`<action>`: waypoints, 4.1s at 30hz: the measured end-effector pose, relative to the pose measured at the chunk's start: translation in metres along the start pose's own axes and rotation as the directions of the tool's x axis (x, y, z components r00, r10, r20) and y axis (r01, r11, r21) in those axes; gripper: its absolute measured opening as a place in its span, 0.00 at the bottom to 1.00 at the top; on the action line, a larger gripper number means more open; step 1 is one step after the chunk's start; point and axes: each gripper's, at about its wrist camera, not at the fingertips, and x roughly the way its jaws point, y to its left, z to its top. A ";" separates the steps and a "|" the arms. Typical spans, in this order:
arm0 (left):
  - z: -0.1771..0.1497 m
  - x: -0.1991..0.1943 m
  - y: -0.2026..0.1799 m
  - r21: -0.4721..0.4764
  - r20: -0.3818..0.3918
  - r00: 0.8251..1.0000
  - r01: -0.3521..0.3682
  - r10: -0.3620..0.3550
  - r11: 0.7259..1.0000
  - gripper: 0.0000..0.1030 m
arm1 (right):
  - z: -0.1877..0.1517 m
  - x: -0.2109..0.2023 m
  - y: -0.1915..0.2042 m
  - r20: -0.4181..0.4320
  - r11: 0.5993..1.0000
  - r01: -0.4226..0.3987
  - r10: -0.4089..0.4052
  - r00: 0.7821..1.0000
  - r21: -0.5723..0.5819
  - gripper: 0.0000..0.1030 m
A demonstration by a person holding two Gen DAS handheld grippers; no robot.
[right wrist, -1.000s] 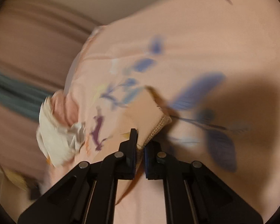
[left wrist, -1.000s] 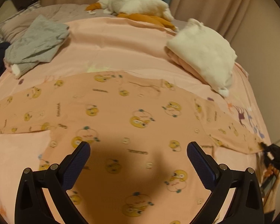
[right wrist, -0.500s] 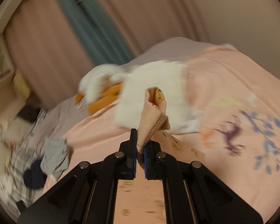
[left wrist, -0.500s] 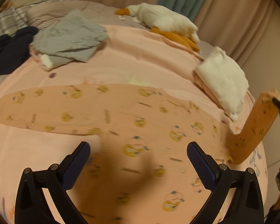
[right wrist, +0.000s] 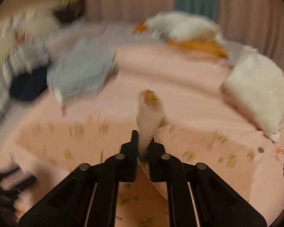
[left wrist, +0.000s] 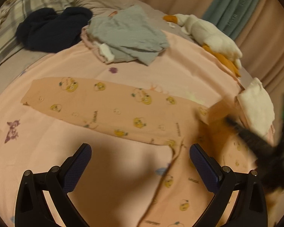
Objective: Fold small clothes
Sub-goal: 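Lay the sleeve on the body and open the right tool, then grasp the other sleeve cuff with the left tool and fold it across, then lay the sleeve down and open the left tool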
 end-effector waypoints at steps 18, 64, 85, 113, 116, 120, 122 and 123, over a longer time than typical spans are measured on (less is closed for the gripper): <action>0.020 0.063 -0.095 0.075 -0.130 0.939 0.330 -0.319 0.941 0.64 | -0.106 -0.026 -0.207 0.004 0.912 -0.124 0.133 0.991 0.392 0.17; 0.062 0.049 0.211 -0.529 0.104 0.995 0.049 0.007 0.847 0.08 | -0.156 -0.079 -0.151 0.052 0.870 -0.224 0.224 0.973 0.438 0.37; 0.028 0.003 -0.193 0.286 0.115 0.977 0.139 -0.178 0.948 0.08 | -0.201 -0.097 -0.201 0.149 0.780 -0.282 0.240 0.959 0.558 0.37; -0.039 0.048 -0.097 0.228 -0.112 0.989 0.122 -0.099 0.966 0.76 | -0.117 -0.006 -0.206 0.075 0.702 -0.291 0.323 0.944 0.650 0.45; -0.036 0.047 -0.065 0.156 -0.113 0.990 0.096 -0.079 0.983 0.76 | -0.113 0.019 -0.199 0.012 0.686 -0.262 0.346 0.938 0.678 0.12; -0.027 0.041 -0.025 0.071 -0.104 0.993 0.058 -0.051 0.996 0.76 | -0.102 -0.007 -0.196 0.055 0.746 -0.252 0.279 0.959 0.616 0.06; -0.022 0.038 -0.015 0.047 -0.088 0.995 0.050 -0.046 0.998 0.76 | -0.094 -0.034 -0.207 0.126 0.759 -0.259 0.230 0.965 0.598 0.06; -0.020 0.036 -0.009 0.041 -0.082 0.996 0.048 -0.045 0.998 0.76 | -0.092 -0.044 -0.212 0.149 0.766 -0.252 0.204 0.968 0.591 0.06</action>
